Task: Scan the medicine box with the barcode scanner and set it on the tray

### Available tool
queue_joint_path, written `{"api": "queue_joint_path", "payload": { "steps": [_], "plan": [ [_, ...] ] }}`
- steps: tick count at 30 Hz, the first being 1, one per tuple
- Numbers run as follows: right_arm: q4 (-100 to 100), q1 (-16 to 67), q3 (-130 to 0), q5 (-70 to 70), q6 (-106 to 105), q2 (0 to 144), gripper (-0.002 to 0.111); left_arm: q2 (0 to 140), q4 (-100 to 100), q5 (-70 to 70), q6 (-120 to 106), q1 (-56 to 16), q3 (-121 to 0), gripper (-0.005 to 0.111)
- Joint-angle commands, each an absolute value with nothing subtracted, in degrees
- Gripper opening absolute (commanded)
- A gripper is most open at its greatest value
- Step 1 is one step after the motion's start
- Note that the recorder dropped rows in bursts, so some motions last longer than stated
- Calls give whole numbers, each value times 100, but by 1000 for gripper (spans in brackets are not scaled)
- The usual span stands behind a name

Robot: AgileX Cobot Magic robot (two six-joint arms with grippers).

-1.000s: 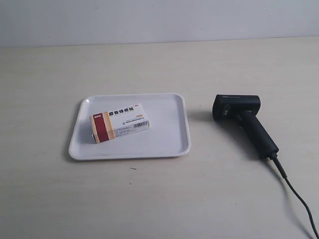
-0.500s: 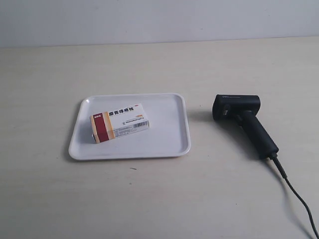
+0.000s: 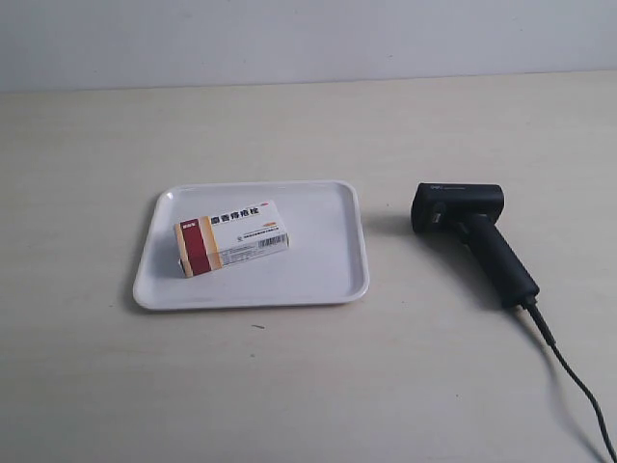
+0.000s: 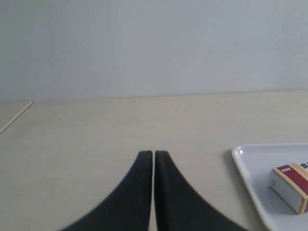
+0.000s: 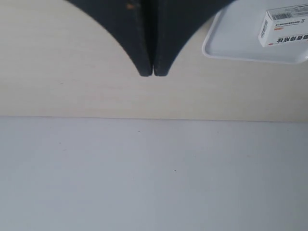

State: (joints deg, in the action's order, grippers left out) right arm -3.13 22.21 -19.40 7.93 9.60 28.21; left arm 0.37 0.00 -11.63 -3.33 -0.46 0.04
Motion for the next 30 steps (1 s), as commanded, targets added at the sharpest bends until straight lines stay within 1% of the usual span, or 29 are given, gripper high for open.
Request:
{"api": "queue_joint_path", "payload": {
  "steps": [1, 4, 15, 30],
  "plan": [
    [-322, 2202, -1912, 765, 912, 2798, 1, 0, 184, -1451, 167, 156, 0, 4],
    [-322, 2202, -1912, 765, 912, 2798, 1, 0, 315, -1580, 528, 274, 0, 4],
    [-322, 2202, -1912, 765, 912, 2798, 1, 0, 62, -1569, 0, 274, 0, 4],
    [-322, 2202, -1912, 765, 912, 2798, 1, 0, 84, -1569, 0, 274, 0, 4]
  ]
}}
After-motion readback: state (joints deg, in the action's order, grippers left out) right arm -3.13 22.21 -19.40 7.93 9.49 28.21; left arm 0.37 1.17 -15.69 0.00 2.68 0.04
